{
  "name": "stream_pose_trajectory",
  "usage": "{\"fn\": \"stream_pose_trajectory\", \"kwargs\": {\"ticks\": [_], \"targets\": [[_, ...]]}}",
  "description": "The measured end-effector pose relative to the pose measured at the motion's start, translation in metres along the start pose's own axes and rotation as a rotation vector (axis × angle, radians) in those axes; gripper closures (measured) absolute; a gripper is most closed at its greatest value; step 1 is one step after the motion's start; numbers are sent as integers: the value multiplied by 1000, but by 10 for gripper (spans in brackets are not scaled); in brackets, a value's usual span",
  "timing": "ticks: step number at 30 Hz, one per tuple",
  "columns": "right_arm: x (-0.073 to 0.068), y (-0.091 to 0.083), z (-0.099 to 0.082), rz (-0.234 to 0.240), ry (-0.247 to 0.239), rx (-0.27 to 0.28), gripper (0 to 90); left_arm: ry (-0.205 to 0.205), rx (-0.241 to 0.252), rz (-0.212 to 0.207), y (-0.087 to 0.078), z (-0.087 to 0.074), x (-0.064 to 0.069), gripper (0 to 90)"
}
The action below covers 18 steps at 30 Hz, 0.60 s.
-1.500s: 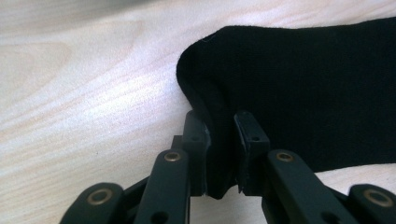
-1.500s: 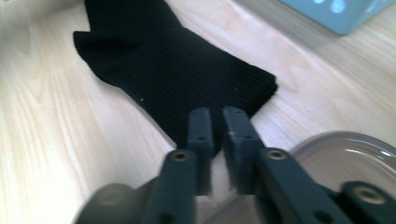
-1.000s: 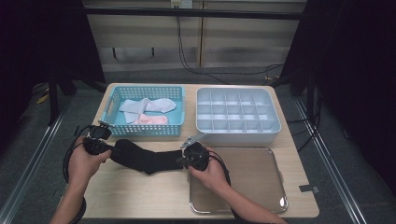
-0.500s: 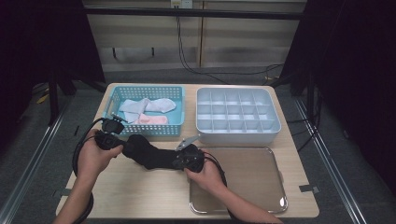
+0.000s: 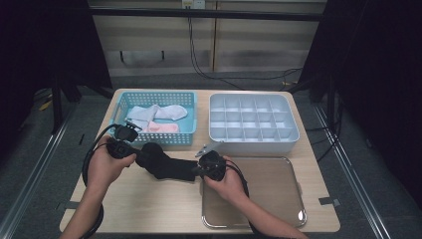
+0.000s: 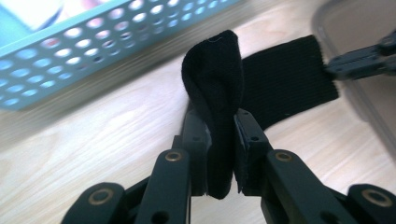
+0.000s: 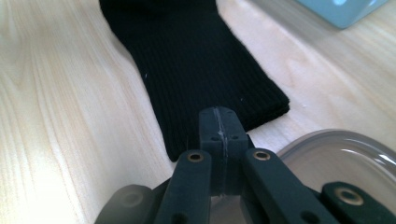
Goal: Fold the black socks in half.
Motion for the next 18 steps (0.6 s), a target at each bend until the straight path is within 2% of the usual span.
{"fn": "stream_pose_trajectory", "kwargs": {"ticks": [9,18], "targets": [[-3,4,2,-2,-15,-8,900,28,-26,-51,12,8,21,776],[-2,7,-1,10,1,2,900,67,-47,-93,31,16,42,776]]}}
Point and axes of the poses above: each handheld gripper's, and its own axes: y roughly forward along the jaws, z roughly out of its top, x roughly to its right, the point moved 7 cm from there along y, roughly forward along the jaws, and after that the axes turned 4 degrees about -z, right-handed, at the moved point
